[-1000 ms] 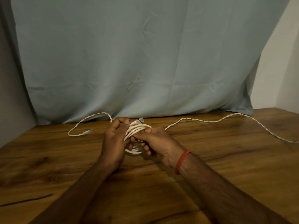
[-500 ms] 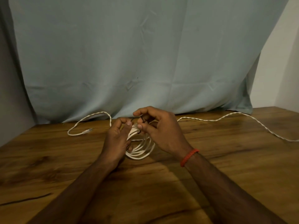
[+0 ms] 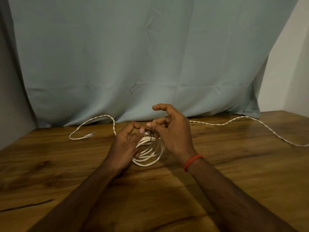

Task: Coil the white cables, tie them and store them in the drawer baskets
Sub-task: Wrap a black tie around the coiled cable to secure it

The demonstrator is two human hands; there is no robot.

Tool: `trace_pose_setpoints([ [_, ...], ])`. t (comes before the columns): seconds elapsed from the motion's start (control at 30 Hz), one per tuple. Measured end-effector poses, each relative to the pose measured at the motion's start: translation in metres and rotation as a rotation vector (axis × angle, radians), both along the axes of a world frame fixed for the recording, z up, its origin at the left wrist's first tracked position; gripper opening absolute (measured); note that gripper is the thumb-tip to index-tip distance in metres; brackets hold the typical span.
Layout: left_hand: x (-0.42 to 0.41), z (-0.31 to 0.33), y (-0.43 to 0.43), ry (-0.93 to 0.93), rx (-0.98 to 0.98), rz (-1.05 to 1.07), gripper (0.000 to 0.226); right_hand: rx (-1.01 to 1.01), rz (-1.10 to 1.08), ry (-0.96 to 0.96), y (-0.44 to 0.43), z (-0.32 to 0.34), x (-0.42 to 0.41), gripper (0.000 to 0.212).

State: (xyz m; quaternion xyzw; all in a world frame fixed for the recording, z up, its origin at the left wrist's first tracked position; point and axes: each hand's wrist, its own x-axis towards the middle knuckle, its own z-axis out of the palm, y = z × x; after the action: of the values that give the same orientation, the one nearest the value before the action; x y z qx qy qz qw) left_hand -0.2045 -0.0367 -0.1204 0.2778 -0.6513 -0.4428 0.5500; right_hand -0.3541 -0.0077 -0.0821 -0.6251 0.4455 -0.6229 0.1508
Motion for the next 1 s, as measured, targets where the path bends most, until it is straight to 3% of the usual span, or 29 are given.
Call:
trace_pose_setpoints([
  [0.17, -0.002, -0.002, -0.001, 0.024, -0.021, 0.035, 0.013, 0.13, 0.015, 0.024, -0.002, 0.003, -0.001, 0.018],
  [0.43, 0.0, -0.006, -0.008, 0.025, -0.057, 0.079, 0.013, 0.011, -0.021, 0.381, 0.004, 0.004, 0.004, 0.018],
  [0.77, -0.003, -0.006, -0.006, 0.042, -0.055, 0.066, 0.027, -0.079, -0.143, 0.445, 0.004, -0.001, 0.008, 0.016],
  [1.0, 0.001, -0.006, -0.01, -0.04, -0.142, 0.129, 0.016, -0.045, -0.227, 0.599, 0.001, -0.001, 0.009, 0.021],
])
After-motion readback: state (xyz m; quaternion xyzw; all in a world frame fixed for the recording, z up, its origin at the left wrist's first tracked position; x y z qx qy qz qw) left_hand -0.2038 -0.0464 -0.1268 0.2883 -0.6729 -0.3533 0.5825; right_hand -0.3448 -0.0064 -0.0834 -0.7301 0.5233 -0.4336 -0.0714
